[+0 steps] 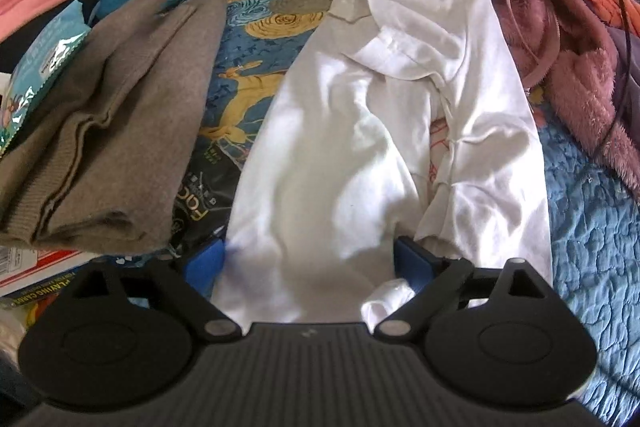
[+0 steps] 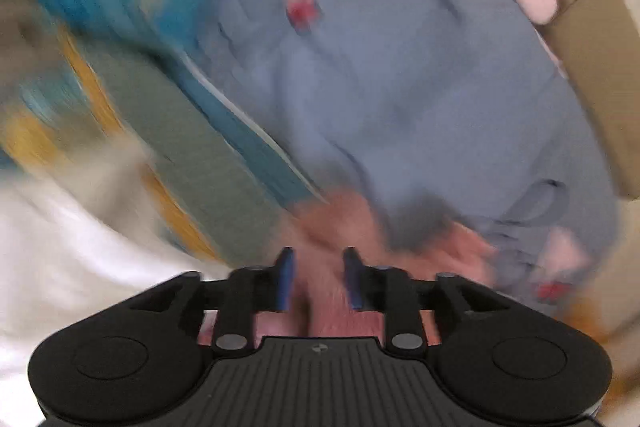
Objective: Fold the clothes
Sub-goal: 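Grasp the T-shirt collar edge with the right tool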
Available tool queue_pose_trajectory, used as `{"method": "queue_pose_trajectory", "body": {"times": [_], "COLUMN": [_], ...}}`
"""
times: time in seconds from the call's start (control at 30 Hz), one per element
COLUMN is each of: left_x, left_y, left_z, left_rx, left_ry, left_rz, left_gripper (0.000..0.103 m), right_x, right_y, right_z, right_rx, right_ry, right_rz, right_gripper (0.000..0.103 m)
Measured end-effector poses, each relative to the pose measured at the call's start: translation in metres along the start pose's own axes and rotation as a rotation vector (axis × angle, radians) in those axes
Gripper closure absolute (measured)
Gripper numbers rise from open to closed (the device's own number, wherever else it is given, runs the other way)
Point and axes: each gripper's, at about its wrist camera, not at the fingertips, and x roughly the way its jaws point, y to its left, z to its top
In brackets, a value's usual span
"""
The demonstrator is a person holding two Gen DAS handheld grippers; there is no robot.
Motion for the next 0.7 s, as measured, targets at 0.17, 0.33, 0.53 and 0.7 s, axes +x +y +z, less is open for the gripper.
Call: {"method": "queue_pose_trajectory", "body": {"times": [0.17,0.33,0.53,0.7], "left_x": [0.000,0.004,0.005,-0.006], "left_y": [-0.001,-0.001,0.004,0.002], "left_z": [0.000,0.001,0.002,0.002], "left_rx": [0.003,0.005,-0.021,-0.005], "left_ry": [-0.001,0.010,0.018,-0.029], "left_rz": [0.006,0.006,-0.010,0.008], "left_gripper": [0.009,0.005,0.005,0.005], "right_x": [0.006,0.069,0.017,-0.026], "right_y": [0.060,0.055,0.046,0.065], "right_z": [-0.018,-0.035,-0.024,-0.026], "right_rx": [-0.228,-0.060,0.082,0.052], "right_ry": [0.008,0.228,0.060,-0.053], "right_rz": [0.175,0.122,0.064,0.256], "right_gripper": [0.066,0.063,0.060,0.060]}}
